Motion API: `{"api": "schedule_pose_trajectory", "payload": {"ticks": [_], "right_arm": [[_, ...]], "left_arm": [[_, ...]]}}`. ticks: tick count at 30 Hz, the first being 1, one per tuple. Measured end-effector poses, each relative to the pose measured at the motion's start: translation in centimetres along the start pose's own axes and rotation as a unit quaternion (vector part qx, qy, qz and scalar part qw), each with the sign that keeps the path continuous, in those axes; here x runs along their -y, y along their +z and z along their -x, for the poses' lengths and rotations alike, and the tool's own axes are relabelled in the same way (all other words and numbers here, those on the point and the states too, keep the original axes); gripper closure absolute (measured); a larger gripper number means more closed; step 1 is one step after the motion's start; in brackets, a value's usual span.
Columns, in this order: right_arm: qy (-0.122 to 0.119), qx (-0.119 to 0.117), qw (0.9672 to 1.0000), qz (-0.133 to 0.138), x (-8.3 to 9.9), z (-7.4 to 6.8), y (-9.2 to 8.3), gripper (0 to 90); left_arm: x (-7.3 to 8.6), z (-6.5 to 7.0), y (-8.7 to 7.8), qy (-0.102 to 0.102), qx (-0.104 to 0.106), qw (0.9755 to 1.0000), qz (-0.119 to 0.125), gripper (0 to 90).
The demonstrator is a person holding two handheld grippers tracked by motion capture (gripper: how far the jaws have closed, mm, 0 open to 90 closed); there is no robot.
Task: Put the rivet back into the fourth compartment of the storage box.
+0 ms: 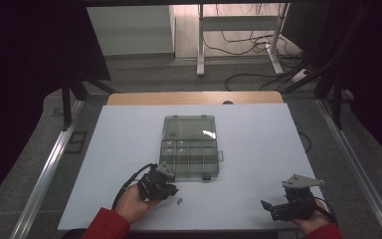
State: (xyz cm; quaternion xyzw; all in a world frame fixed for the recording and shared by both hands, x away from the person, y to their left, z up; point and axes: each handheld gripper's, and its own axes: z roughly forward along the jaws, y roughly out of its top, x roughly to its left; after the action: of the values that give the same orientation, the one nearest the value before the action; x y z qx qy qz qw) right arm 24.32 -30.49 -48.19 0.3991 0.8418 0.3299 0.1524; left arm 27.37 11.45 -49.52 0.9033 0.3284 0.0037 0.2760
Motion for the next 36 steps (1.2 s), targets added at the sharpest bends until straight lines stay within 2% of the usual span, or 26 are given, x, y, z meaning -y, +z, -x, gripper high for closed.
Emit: {"api": "schedule_pose_trajectory", "payload": {"ticks": [8, 15, 16, 19, 28, 36], "right_arm": [[0.000, -0.001, 1.0000, 0.007, 0.0, 0.0, -0.1, 0.0], [0.000, -0.001, 1.0000, 0.006, 0.0, 0.0, -0.1, 0.0], [0.000, -0.001, 1.0000, 0.007, 0.0, 0.0, -0.1, 0.0], [-0.001, -0.001, 1.0000, 0.007, 0.0, 0.0, -0.1, 0.0], [-0.001, -0.002, 1.0000, 0.007, 0.0, 0.0, -0.1, 0.0], [-0.002, -0.003, 1.0000, 0.007, 0.0, 0.1, -0.1, 0.0]], "left_arm": [[-1.5, -0.9, -1.1, -0.003, -0.003, 0.9998, 0.018, 82.0], [-2.8, -1.5, -1.3, -0.004, 0.002, 0.9995, 0.031, 82.0], [-3.2, -1.8, -1.3, -0.011, 0.006, 0.9992, 0.037, 81.9], [-3.7, -2.0, -1.2, -0.012, 0.008, 0.9990, 0.042, 81.9], [-6.8, -2.9, -1.0, -0.017, 0.010, 0.9971, 0.074, 81.8], [-9.0, -3.2, -0.1, -0.011, 0.005, 0.9966, 0.082, 81.8]]}}
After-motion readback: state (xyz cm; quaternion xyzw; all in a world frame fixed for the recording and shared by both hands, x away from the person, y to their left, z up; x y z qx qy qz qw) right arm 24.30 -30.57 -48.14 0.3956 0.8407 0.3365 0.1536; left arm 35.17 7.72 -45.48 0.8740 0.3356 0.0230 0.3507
